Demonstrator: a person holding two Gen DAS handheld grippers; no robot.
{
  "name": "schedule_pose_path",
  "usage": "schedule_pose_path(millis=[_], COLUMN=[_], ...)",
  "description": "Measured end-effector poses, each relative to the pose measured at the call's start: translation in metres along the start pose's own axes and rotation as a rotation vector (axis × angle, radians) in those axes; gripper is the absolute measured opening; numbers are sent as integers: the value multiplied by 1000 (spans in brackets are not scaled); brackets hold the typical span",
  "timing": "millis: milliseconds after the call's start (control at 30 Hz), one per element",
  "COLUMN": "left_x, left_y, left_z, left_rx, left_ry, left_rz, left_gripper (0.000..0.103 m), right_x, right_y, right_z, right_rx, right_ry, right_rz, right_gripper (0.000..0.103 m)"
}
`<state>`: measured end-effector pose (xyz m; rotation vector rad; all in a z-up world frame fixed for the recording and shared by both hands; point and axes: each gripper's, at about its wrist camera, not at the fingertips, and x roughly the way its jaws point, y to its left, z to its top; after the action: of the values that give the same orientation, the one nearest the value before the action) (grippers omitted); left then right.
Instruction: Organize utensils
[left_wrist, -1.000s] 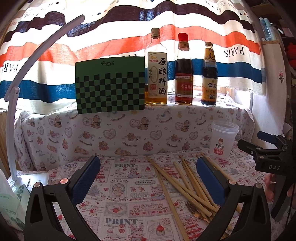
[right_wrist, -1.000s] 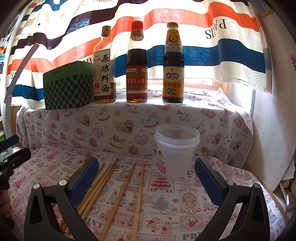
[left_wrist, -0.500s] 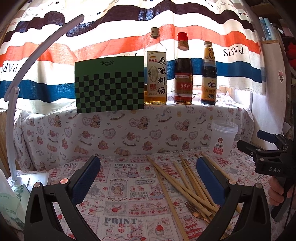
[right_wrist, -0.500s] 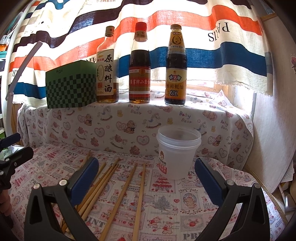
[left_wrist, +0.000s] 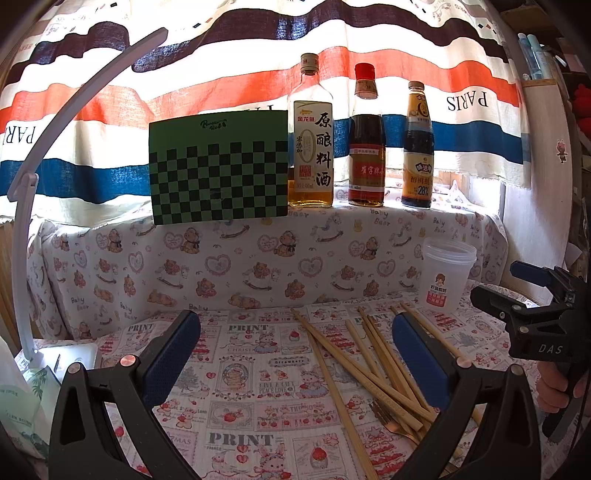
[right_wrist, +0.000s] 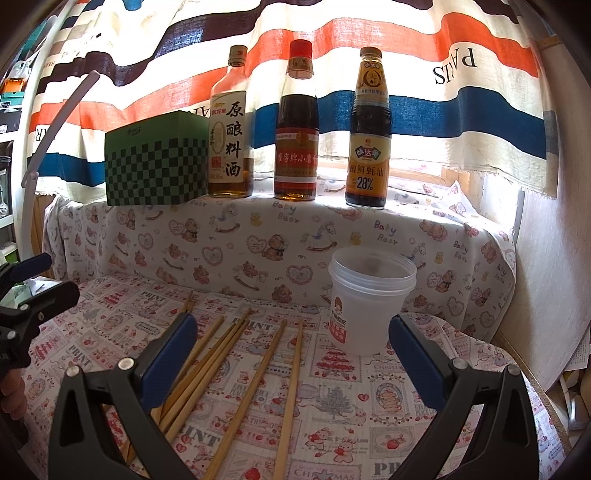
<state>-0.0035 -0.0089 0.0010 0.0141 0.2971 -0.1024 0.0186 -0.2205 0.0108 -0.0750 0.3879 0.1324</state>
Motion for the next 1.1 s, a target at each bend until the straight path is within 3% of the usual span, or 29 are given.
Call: schedule_pose_path(millis=[1100], left_x=[1], left_y=[3], left_z=[-2], left_rx=[0], left_ry=[2], left_rz=[16], left_gripper=[103], right_x=[-4], right_y=[6], right_z=[1], right_rx=[-39], right_ry=[-25], right_rz=[-22], right_gripper=[103])
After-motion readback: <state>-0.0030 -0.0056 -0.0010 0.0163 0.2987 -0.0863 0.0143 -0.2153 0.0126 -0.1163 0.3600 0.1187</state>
